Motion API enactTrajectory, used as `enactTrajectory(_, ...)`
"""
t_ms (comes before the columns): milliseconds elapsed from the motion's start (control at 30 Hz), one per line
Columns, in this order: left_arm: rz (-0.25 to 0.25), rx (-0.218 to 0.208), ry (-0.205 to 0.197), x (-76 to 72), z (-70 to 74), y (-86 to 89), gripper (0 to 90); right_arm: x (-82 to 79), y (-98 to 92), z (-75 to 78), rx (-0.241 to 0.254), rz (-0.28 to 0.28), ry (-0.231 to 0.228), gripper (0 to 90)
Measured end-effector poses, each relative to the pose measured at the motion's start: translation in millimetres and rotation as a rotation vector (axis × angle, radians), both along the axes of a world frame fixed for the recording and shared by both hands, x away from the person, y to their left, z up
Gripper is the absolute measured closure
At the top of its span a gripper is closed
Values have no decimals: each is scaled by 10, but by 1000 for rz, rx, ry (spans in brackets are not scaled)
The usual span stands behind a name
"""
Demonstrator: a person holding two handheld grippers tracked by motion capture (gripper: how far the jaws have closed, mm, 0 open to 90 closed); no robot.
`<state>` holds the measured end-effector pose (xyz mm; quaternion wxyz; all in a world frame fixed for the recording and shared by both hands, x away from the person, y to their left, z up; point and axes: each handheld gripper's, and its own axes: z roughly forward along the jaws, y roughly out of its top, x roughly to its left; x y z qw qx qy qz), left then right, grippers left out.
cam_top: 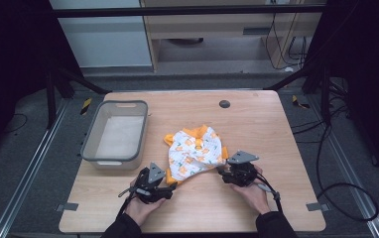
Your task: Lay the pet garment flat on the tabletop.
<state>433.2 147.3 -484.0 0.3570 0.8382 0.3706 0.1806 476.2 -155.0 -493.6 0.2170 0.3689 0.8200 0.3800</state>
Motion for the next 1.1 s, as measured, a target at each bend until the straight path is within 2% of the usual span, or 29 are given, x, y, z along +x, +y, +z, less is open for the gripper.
enactTrajectory(67, 1, 9, 18, 17, -41, -36, 439, 1, 16, -12, -20, 0, -14, 562)
enactTrajectory(133, 6, 26, 28, 36, -61, -58, 511, -8, 9, 1, -20, -12, -13, 664)
enactTrajectory(233, 15, 7, 54, 73, -69, -48, 608, -22, -3, 34, -8, -11, -10, 819)
enactTrajectory(300, 14, -1, 63, 81, -61, -37, 675, -32, 3, 59, -7, -5, -1, 880)
enactTrajectory(367, 11, -16, 71, 81, -39, -23, 739, -42, 8, 89, -4, 7, 7, 888)
enactTrajectory(500, -4, -51, 64, 50, 42, 3, 802, -94, -15, 205, 54, 27, 8, 892)
enactTrajectory(533, -4, -51, 64, 50, 42, 3, 807, -94, -15, 205, 54, 27, 8, 892)
enactTrajectory(567, -16, -79, 55, 20, 121, 28, 811, -138, -35, 283, 82, 37, 9, 892)
enactTrajectory(600, -16, -79, 55, 20, 121, 28, 813, -138, -35, 283, 82, 37, 9, 892)
enactTrajectory(633, -29, -108, 46, -21, 211, 57, 814, -189, -56, 361, 100, 54, 10, 890)
enactTrajectory(700, -37, -120, 38, -40, 256, 78, 814, -248, -74, 437, 104, 71, 8, 890)
enactTrajectory(733, -47, -155, 33, -77, 335, 110, 814, -280, -84, 474, 108, 78, 4, 890)
enactTrajectory(767, -51, -169, 32, -96, 369, 122, 814, -308, -93, 511, 110, 83, 3, 890)
enactTrajectory(800, -51, -169, 32, -96, 369, 122, 814, -335, -102, 550, 115, 88, 2, 888)
enactTrajectory(900, -72, -204, 18, -147, 491, 156, 812, -384, -117, 669, 144, 103, 1, 885)
enactTrajectory(1000, -71, -205, 12, -105, 534, 159, 804, -380, -106, 737, 174, 105, 1, 883)
enactTrajectory(1100, -50, -197, 24, 26, 500, 153, 794, -290, -68, 703, 168, 76, 1, 875)
